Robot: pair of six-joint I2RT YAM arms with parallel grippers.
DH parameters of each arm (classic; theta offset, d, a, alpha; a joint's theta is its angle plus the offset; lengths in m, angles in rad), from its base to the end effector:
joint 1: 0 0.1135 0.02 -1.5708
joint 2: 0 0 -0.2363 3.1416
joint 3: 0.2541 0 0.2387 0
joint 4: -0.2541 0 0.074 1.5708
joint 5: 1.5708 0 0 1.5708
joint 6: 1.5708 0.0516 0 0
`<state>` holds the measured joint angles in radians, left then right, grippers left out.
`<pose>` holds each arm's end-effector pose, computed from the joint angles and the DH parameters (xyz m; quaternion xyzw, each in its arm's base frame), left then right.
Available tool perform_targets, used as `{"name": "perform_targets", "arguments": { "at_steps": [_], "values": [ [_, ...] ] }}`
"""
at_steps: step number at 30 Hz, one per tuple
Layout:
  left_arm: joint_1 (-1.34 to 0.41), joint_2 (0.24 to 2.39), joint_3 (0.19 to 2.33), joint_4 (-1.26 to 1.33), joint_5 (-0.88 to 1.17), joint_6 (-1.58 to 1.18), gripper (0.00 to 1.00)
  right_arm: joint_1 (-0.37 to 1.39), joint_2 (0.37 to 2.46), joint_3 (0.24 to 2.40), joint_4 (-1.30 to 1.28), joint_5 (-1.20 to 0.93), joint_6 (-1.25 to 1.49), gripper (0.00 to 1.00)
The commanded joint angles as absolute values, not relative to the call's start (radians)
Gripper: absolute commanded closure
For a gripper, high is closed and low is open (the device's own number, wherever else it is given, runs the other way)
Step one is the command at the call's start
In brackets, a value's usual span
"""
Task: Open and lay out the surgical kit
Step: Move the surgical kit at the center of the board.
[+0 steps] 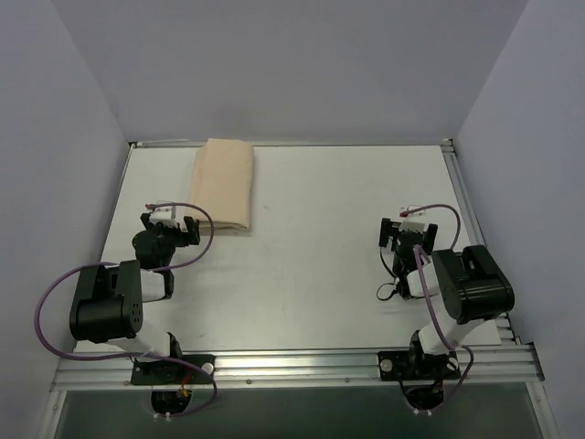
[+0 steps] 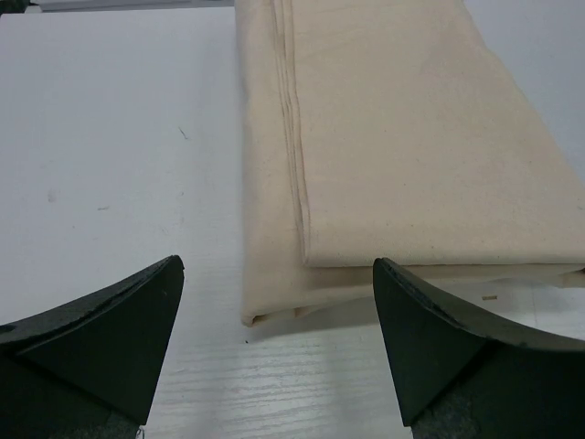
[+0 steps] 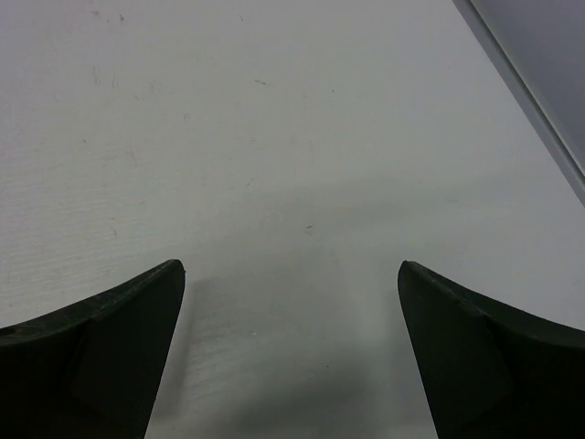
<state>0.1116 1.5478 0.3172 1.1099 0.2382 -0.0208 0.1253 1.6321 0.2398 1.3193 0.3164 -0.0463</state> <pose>0.2711 0.0181 0.1370 0.0295 0.7467 -0.0590 0.6618 0.2572 0.0162 0.1237 0.0449 0.7298 -0.0888 0.6764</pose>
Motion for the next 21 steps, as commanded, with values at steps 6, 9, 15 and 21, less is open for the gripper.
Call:
{"name": "perform_targets", "arguments": {
  "at_steps": [6,9,15,21],
  "values": [
    [0.097,1.545,0.368,1.125,0.271,-0.002,0.06,0.127,1.324,0.35,1.202,0.416,0.051,0.0],
    [0.083,1.473,0.388,1.051,0.275,0.041,0.06,0.112,1.197,0.451,0.94,0.403,0.326,0.0],
    [0.255,1.446,0.931,0.196,0.507,-0.065,0.1,0.109,1.235,0.696,0.734,-0.045,0.369,0.19],
    [0.259,1.489,1.107,-0.187,0.54,-0.014,0.14,0.313,1.521,0.996,0.608,-0.179,0.48,0.26]
  ]
}}
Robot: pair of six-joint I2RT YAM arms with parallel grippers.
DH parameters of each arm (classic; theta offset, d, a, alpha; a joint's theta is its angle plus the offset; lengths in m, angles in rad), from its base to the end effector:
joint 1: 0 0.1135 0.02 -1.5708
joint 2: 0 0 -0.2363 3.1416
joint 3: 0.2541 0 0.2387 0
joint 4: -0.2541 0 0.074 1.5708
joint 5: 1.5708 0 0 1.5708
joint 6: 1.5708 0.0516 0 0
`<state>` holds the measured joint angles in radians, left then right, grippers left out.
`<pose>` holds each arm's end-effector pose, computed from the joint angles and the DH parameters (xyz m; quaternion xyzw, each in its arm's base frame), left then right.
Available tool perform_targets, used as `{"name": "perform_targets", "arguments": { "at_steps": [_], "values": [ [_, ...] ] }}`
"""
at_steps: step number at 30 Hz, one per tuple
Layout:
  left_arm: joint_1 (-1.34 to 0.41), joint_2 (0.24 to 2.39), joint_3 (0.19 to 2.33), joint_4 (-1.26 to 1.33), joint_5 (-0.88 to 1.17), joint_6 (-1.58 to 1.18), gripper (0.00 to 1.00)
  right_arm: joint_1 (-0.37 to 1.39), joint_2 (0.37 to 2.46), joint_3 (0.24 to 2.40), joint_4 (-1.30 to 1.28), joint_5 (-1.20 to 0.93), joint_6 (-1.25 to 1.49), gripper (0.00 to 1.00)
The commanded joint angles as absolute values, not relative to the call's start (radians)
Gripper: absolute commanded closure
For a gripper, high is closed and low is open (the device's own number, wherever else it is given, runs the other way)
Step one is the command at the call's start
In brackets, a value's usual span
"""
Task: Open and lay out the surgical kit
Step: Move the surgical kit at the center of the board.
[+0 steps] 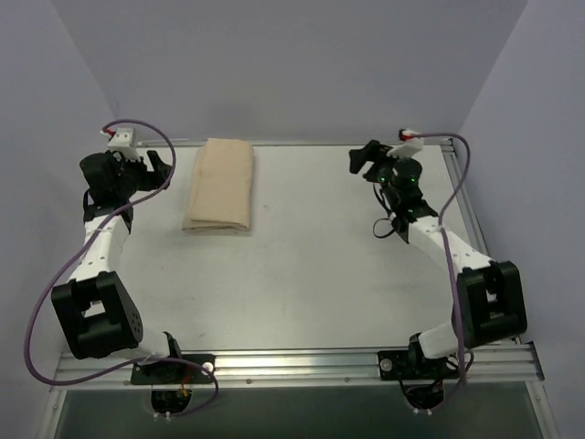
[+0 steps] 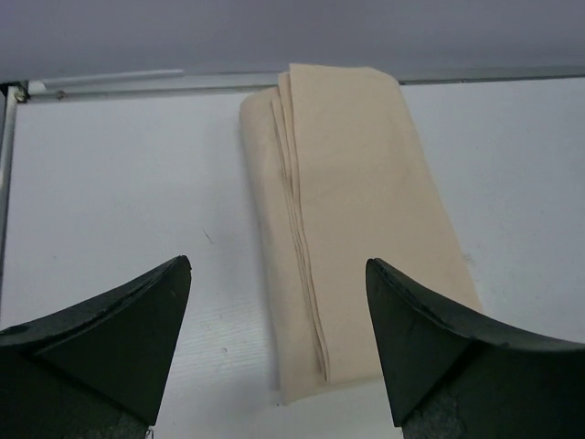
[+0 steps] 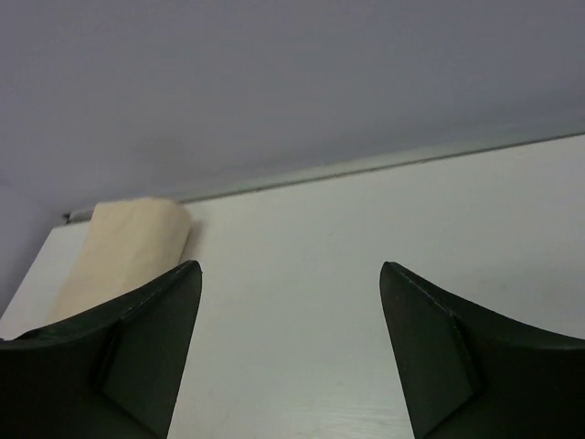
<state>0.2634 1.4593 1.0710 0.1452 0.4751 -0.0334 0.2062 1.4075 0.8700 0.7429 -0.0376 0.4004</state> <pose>0.3408 0.0675 0.2875 0.0302 0.7785 -0.1154 0.6162 0.3262 0.0702 0.3055 0.0466 0.6292 0.2430 0.7368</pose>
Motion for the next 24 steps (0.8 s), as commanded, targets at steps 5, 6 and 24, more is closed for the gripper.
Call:
{"name": "perform_targets", "arguments": {
  "at_steps": [5,6,24],
  "values": [
    [0.259,1.63,1.257,-0.331,0.512,-0.018,0.12,0.486,1.817,1.3,0.563,-0.259,0.532,0.19],
    [0.258,1.658,1.281,-0.331,0.512,-0.018,0.12,0.503,1.86,1.301,0.548,-0.27,0.549,0.19],
    [0.207,1.928,1.391,-0.403,0.549,-0.012,0.28,0.653,2.401,1.717,0.6,-0.46,0.733,0.45]
  ]
}}
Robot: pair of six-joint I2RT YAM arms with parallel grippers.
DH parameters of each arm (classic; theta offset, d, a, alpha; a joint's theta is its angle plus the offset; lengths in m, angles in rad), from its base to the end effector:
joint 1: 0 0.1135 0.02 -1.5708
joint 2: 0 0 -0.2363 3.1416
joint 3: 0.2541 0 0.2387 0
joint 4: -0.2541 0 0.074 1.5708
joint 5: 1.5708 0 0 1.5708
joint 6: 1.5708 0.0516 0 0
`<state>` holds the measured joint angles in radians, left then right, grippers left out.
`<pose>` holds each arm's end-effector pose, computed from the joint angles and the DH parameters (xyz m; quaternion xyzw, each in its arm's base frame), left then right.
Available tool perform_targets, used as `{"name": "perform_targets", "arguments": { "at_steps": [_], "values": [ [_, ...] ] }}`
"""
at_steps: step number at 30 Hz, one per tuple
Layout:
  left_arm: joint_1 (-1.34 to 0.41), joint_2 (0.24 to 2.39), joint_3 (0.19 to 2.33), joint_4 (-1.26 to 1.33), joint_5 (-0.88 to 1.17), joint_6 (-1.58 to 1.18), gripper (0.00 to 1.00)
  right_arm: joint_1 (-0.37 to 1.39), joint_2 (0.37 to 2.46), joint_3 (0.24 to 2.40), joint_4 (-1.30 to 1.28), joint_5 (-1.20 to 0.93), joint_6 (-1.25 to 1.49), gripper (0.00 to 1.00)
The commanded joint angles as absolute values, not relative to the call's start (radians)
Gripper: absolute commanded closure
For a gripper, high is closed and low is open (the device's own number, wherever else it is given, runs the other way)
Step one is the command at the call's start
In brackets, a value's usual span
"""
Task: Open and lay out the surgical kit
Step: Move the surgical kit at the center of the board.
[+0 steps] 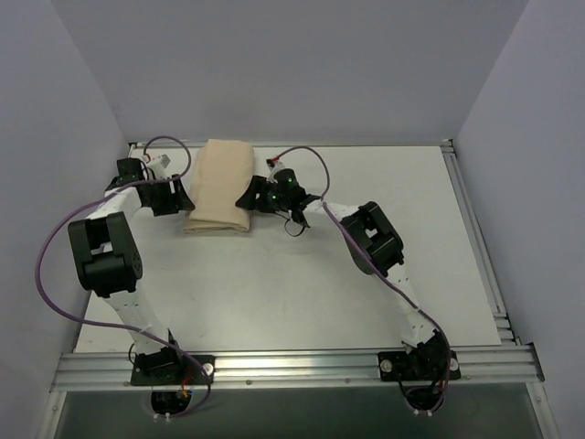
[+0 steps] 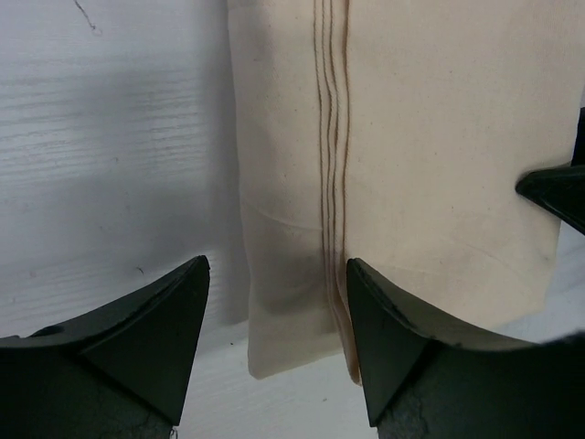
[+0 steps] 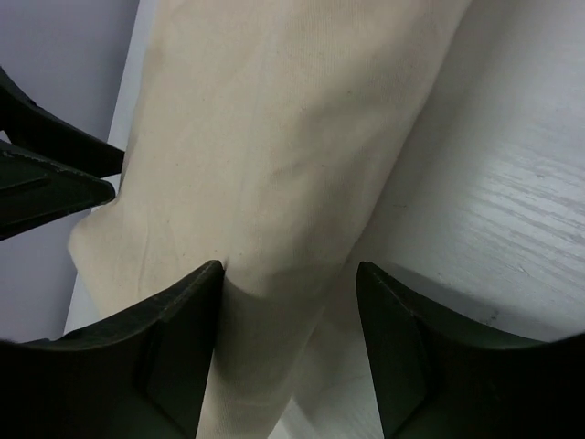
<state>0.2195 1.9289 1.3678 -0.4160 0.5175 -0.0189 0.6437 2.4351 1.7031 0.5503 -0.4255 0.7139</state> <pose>0.3929 0.0615 0.1642 -0.0356 0.9268 -0.2151 0.3059 0.4117 0.3355 0.1353 -0.1087 0.7553 0.5191 0.3851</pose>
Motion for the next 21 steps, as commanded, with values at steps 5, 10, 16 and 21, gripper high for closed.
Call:
{"name": "perform_targets", "arguments": {
  "at_steps": [5,10,16,21],
  "values": [
    [0.195,1.904,1.364,-0.406,0.558,-0.011,0.32,0.65,2.364,1.638,0.655,-0.494,0.742,0.64],
    [0.195,1.821,1.325,-0.429,0.583,0.029,0.3,0.62,2.31,1.539,0.669,-0.537,0.733,0.89],
    [0.19,1.729,1.286,-0.466,0.595,0.075,0.26,0.563,2.149,1.281,0.73,-0.546,0.718,0.96],
    [0.15,1.709,1.221,-0.424,0.563,0.061,0.26,0.529,1.99,1.056,0.707,-0.542,0.673,0.95]
  ]
}}
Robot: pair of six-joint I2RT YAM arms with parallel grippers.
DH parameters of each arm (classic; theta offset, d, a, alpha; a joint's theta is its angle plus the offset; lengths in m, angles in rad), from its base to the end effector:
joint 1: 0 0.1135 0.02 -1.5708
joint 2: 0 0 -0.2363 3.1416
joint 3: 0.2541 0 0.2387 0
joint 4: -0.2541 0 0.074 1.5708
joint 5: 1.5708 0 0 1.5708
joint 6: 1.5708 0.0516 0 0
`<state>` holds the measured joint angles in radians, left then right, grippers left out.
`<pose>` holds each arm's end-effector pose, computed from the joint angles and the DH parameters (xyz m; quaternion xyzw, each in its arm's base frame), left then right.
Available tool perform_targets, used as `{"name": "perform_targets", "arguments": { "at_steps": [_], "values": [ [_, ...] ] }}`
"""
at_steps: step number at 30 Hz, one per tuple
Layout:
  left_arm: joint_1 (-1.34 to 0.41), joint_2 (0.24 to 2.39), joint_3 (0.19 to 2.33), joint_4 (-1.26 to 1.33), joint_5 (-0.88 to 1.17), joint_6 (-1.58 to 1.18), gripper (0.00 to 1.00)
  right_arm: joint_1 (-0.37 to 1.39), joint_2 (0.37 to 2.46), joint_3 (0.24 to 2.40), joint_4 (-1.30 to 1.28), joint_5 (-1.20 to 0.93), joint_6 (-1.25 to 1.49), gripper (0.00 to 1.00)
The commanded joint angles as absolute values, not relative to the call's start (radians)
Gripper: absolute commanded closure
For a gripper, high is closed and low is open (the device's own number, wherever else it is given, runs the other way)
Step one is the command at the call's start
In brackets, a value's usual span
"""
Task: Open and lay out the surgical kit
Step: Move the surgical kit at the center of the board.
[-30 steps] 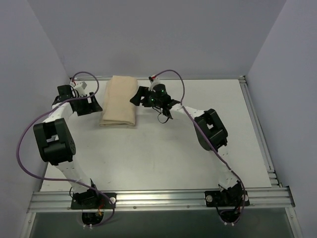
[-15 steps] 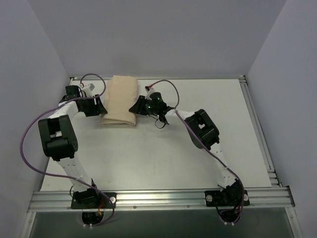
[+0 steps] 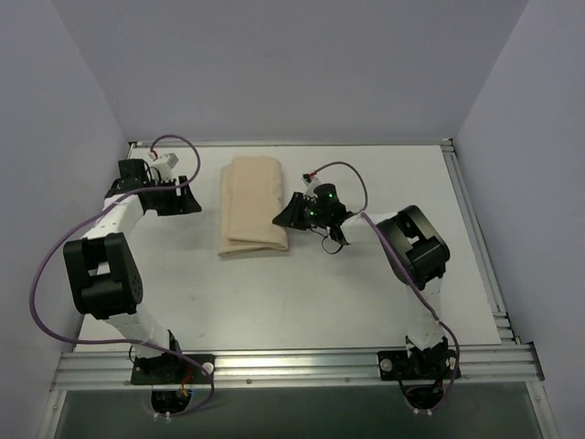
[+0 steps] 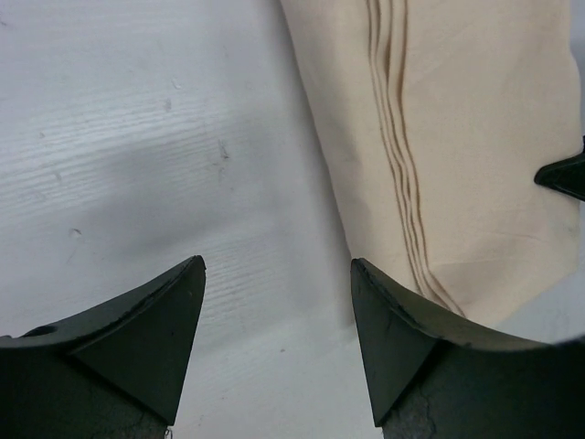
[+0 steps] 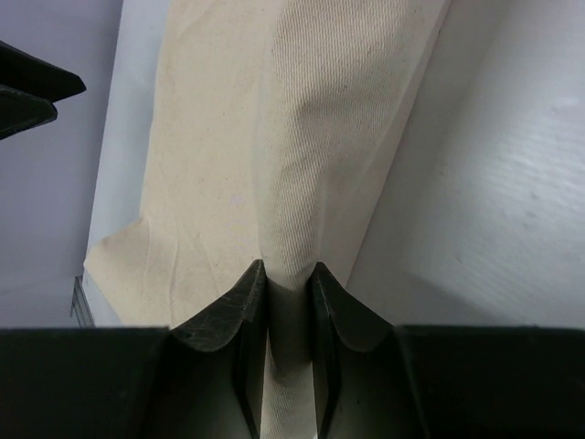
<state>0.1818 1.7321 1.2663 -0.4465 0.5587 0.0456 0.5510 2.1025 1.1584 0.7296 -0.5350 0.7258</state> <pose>0.3623 0.0388 0.2034 0.0271 0.9136 -0.2240 0.3384 0.3607 0.2525 0.1400 -0.0996 0.7626 0.5258 0.3632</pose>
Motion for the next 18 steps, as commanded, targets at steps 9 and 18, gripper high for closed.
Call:
{"name": "perform_targets", "arguments": {
  "at_steps": [9,18],
  "values": [
    [0.011,1.773,1.227,-0.445,0.564,0.046,0.27,0.492,1.773,0.775,0.715,-0.449,0.667,0.95],
    [-0.038,1.738,1.229,-0.451,0.52,0.066,0.27,0.482,1.616,0.891,0.329,-0.292,0.454,0.4]
  ]
}}
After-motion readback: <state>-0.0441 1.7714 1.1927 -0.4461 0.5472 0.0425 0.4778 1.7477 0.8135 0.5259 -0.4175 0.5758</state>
